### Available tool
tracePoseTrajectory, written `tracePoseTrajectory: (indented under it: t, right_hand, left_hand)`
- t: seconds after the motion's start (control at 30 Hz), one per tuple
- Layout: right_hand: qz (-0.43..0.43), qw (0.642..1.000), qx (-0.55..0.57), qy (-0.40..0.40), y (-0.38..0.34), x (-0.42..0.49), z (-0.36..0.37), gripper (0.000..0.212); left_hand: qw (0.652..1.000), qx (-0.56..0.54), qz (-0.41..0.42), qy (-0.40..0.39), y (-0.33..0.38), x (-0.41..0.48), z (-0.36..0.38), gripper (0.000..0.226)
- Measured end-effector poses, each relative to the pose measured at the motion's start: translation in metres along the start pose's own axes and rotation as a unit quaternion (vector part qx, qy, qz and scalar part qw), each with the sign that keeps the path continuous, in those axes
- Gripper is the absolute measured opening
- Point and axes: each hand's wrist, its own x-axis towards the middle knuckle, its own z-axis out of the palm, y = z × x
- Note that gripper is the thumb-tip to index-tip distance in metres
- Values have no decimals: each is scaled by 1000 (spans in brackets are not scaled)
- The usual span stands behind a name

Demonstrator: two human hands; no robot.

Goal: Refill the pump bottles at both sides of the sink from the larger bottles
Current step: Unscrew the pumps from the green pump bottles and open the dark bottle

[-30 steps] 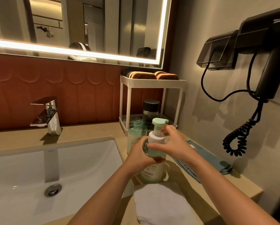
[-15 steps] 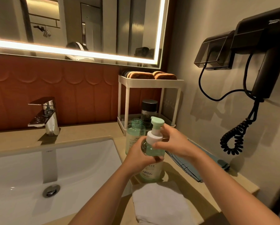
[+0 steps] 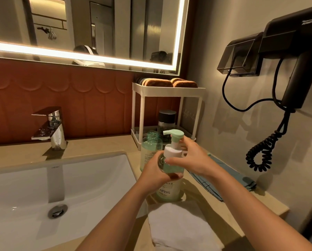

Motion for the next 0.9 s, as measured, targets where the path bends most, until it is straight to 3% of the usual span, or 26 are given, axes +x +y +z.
tracePoseTrajectory:
  t: [0.07,0.23,0.37,0.7,0.83,0.9]
  right_hand:
    - [4,994,-91,68,0,0,7,67]
    - [-22,988,-95,122,0,-1,12,59]
    - [-38,993,-63,97,1,-3,6,45]
    - [-45,998,43,-32,0,-4,-3,58]
    - [-11,992,-94,80,-3,0,12,60]
    - [-6,987,-101,124,-3,0,19,63]
  left_hand:
    - [1000,4,0,2,-1,1,1,69]
    - [1000,11,-5,1,-1,1,0,65]
    - [1000,7,0,-2,-3,1,0,70]
    - [1000,2,2,-1,-5,2,0,73]
    - [1000,4,3,2,-5,3,2,70]
    - [1000,5,1,6,-5,2,3,67]
